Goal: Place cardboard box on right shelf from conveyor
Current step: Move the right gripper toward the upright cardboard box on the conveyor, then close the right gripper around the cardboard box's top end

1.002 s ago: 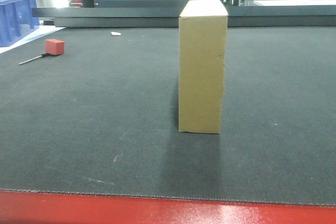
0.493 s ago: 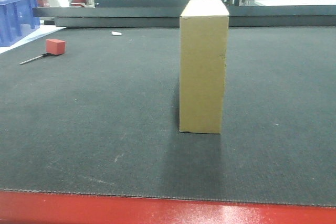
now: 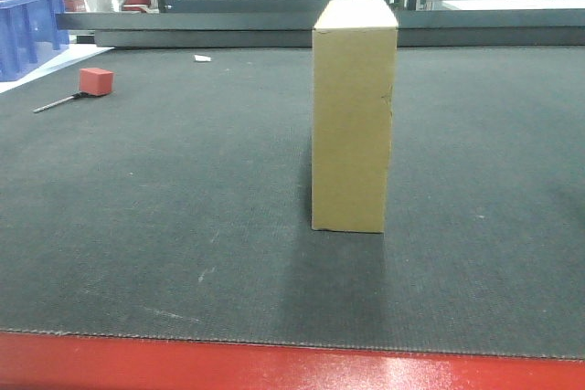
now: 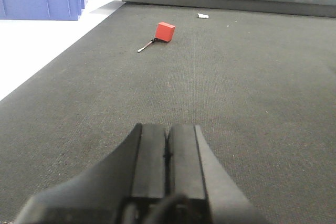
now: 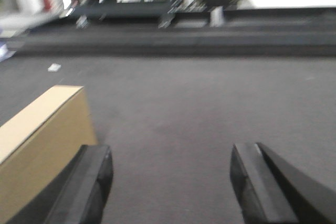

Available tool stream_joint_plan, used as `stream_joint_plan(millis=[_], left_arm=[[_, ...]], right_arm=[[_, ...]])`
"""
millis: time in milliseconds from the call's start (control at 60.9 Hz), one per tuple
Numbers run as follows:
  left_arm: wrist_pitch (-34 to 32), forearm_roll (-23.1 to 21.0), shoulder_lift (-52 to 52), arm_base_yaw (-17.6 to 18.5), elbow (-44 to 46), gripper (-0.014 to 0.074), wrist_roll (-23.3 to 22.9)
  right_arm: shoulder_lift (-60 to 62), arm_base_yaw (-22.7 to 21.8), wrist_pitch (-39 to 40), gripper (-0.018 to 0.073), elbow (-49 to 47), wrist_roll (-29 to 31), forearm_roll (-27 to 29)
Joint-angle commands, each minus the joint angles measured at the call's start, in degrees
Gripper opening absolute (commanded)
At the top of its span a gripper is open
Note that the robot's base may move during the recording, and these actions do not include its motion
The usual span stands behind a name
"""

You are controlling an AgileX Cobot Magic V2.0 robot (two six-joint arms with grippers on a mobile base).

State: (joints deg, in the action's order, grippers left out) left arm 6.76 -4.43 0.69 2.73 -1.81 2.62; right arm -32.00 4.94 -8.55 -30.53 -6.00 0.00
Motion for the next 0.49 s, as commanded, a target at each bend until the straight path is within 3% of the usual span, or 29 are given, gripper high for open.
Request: stream_joint_plan(millis=[0, 115, 246, 476], left_arm=[[-4.87, -0.34, 0.83, 0.03, -0.47, -0.0116, 0.01], [-4.87, -0.34, 0.83, 0.03, -0.47, -0.0116, 0.01], [-4.87, -0.34, 0.83, 0.03, -0.47, -0.0116, 0.01], [-4.87, -0.34, 0.83, 0.03, -0.47, -0.0116, 0.01]], right_arm=[[-8.24, 3.95, 2.85, 0.0592, -7.87, 0.14, -1.84], [-18.21, 9.97, -3.69, 0.0592, -18.71, -0.47, -1.89], [-30.29, 17.24, -16.67, 0.0592, -34.67, -3.18, -2.02], [-49.92, 24.85, -38.18, 0.0592, -61.67, -15.22, -3.29]])
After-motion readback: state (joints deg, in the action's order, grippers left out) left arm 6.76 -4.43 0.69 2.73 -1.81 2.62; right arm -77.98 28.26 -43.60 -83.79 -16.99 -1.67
